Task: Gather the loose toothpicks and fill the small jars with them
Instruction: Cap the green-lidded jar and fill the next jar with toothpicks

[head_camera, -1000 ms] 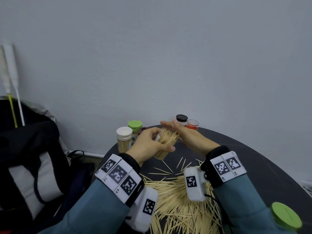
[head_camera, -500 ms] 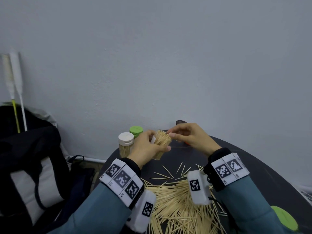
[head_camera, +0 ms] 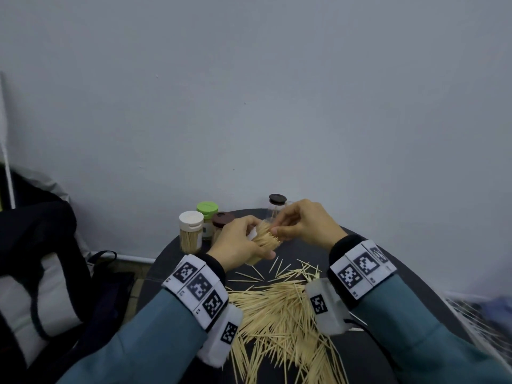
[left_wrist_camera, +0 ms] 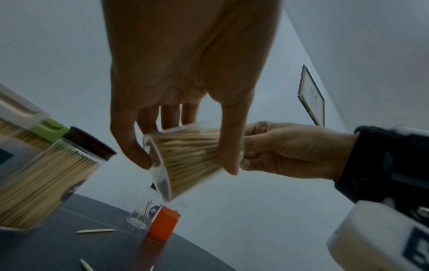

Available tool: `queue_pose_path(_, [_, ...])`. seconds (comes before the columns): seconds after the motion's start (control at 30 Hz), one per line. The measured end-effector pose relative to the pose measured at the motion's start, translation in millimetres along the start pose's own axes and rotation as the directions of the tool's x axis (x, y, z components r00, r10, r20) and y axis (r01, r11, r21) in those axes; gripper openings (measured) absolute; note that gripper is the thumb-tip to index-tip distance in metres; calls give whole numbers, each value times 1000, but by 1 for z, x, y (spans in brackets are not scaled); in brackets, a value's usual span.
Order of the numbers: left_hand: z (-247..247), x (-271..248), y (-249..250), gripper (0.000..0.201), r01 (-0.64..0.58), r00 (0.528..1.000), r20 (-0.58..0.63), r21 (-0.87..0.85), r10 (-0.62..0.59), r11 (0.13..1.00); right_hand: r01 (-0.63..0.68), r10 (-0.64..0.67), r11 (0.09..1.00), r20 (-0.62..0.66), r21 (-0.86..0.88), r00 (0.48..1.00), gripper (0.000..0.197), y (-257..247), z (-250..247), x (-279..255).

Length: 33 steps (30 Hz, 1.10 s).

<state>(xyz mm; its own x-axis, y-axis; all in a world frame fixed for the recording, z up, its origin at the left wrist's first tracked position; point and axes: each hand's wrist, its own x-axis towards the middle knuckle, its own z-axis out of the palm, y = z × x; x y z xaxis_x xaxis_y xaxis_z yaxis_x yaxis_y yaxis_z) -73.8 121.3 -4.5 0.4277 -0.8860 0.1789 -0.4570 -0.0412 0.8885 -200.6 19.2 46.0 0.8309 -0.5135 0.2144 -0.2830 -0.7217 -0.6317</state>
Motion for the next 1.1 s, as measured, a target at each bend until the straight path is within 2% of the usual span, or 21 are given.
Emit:
queue_pose_path(0.07, [0, -2, 2, 51, -10, 1000, 16, -8, 10, 1000, -19, 17, 999, 38, 44, 999, 3, -1, -6, -7])
queue_pose_path(0.13, [0, -5, 6, 52, -18, 999, 31, -20, 18, 1000, -24, 23, 998, 13, 54, 1000, 4, 0, -11, -13])
queue_pose_path(0.33, [5, -9, 11, 53, -44, 996, 78, -8, 44, 999, -62, 57, 996, -85, -58, 995, 7, -1, -7, -24])
queue_pose_path(0.53, [7, -11, 11, 50, -29, 994, 106, -22, 31, 999, -82, 86, 996, -131, 33, 988, 11, 2, -13, -32])
queue_pose_path(0.63, [4, -10, 11, 50, -25, 995, 97, -23, 27, 999, -186, 192, 981, -222, 49, 956, 13, 15, -13, -31])
queue_pose_path(0.7, [2, -10, 11, 50, -20, 996, 90, -31, 23, 999, -357, 339, 927, -151, -112, 929, 22, 29, -11, -28])
queue_pose_path(0.77, [0, -10, 11, 49, -15, 996, 87, -33, 18, 999, -474, 514, 794, 5, -380, 858, 39, 42, -6, -26])
queue_pose_path(0.8, [0, -10, 12, 49, -13, 996, 87, -31, 16, 999, -473, 579, 731, 79, -492, 812, 48, 48, -2, -26])
queue_pose_path(0.87, [-1, -10, 12, 49, -8, 996, 83, -23, 10, 1000, -430, 632, 687, 190, -586, 751, 60, 60, 7, -26])
queue_pose_path(1.03, [-1, -8, 12, 49, -3, 996, 88, -9, 4, 1000, -371, 621, 719, 305, -587, 722, 53, 80, 23, -19])
queue_pose_path(1.1, [-1, -8, 13, 50, -5, 995, 95, -6, 6, 1000, -327, 607, 697, 284, -638, 742, 47, 80, 23, -16])
